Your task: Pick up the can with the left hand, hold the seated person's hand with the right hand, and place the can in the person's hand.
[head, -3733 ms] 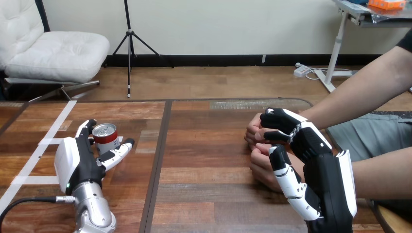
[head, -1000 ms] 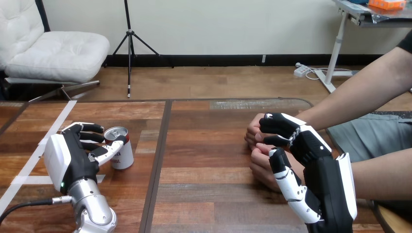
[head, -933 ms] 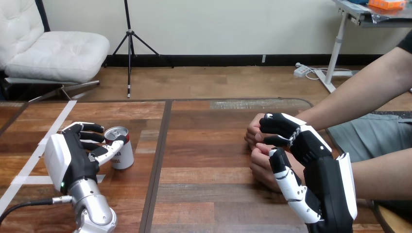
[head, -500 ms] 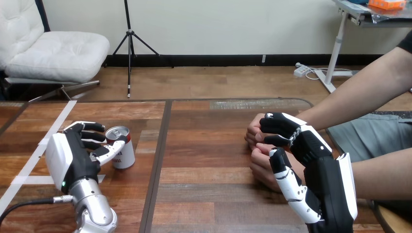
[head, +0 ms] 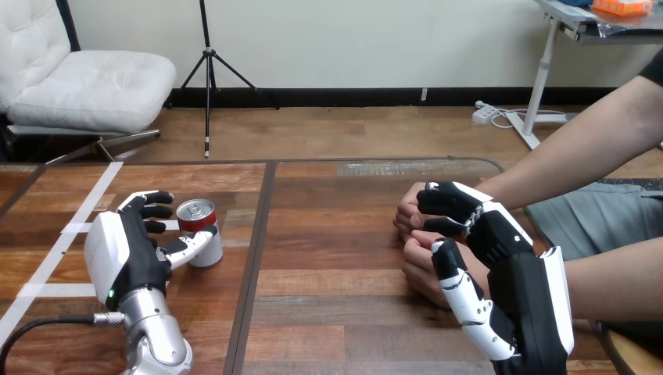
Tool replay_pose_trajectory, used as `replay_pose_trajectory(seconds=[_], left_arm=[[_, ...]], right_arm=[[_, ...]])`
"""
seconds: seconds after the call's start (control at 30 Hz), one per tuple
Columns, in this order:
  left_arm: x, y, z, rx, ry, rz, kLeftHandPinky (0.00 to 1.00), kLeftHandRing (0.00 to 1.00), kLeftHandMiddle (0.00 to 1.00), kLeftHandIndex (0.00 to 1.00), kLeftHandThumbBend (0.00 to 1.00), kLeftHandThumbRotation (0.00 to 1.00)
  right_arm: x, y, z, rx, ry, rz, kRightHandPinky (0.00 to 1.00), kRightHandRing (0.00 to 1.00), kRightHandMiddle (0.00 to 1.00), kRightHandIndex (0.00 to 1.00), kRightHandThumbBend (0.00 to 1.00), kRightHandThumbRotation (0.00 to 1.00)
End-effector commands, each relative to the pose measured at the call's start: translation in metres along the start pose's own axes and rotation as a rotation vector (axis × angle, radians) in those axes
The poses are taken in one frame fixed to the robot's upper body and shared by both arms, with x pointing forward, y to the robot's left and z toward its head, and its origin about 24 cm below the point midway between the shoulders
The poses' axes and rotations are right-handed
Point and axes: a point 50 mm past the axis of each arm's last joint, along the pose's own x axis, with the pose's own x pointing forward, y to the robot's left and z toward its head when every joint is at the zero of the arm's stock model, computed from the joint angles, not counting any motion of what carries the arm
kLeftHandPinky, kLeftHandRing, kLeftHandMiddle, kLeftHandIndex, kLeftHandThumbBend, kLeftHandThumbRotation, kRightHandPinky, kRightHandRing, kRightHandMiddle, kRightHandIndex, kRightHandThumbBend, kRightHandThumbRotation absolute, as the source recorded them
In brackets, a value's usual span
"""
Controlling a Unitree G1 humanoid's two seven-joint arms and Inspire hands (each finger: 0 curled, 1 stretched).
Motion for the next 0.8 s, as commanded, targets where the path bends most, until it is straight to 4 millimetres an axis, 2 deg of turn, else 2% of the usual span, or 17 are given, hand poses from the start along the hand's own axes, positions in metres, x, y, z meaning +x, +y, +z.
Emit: replay_pose_trajectory(seconds=[0.0, 0.77], left_arm=[[0.0162, 0.0044, 0.0228, -0.002, -0.069, 0.034, 0.6, 0.69, 0.72, 0.72, 0.88, 0.03], [0.0127, 0.0046, 0.0202, 0.001, -0.073, 0.062, 0.52, 0.63, 0.66, 0.66, 0.9, 0.11]], right_arm=[[0.0101, -0.0028, 0.0088, -0.001, -0.072, -0.006, 0.66, 0.73, 0.74, 0.74, 0.49, 0.59], [0.0106, -0.0007, 0.0075, 0.004, -0.068, -0.002, 0.65, 0.72, 0.73, 0.74, 0.5, 0.59]])
